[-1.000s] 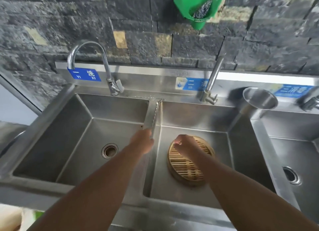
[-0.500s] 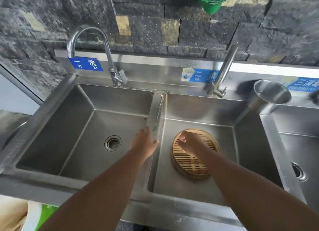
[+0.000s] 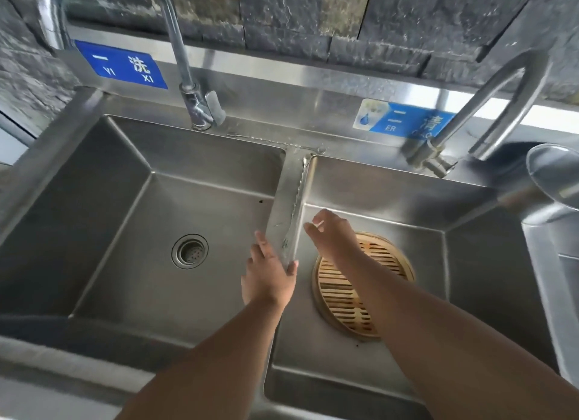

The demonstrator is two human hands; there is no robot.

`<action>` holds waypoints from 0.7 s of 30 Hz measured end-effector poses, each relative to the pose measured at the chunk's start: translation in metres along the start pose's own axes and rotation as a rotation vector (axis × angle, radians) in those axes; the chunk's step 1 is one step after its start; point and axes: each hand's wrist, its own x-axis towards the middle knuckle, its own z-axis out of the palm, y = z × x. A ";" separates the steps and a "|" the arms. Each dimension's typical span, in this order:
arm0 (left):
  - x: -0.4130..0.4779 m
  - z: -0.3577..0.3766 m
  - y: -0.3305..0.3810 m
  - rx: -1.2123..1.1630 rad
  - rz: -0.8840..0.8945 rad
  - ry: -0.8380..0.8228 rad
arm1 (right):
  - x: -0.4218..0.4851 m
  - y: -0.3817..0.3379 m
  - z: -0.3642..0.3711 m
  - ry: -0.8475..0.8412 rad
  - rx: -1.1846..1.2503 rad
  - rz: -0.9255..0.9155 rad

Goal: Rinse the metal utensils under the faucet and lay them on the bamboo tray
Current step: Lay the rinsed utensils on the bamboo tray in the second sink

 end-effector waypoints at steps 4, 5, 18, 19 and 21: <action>0.001 0.001 0.002 0.010 -0.018 0.042 | 0.029 -0.008 0.005 -0.003 0.016 0.029; 0.002 0.001 0.003 0.018 -0.018 0.047 | 0.035 -0.012 0.006 -0.001 0.010 0.022; 0.005 0.006 -0.001 0.034 0.022 0.084 | 0.069 -0.020 0.013 -0.030 0.127 -0.014; 0.006 0.007 -0.001 0.040 0.019 0.090 | 0.068 -0.016 0.014 -0.029 0.155 -0.023; 0.007 0.010 -0.001 0.069 0.025 0.099 | 0.063 -0.009 0.013 -0.011 0.182 -0.052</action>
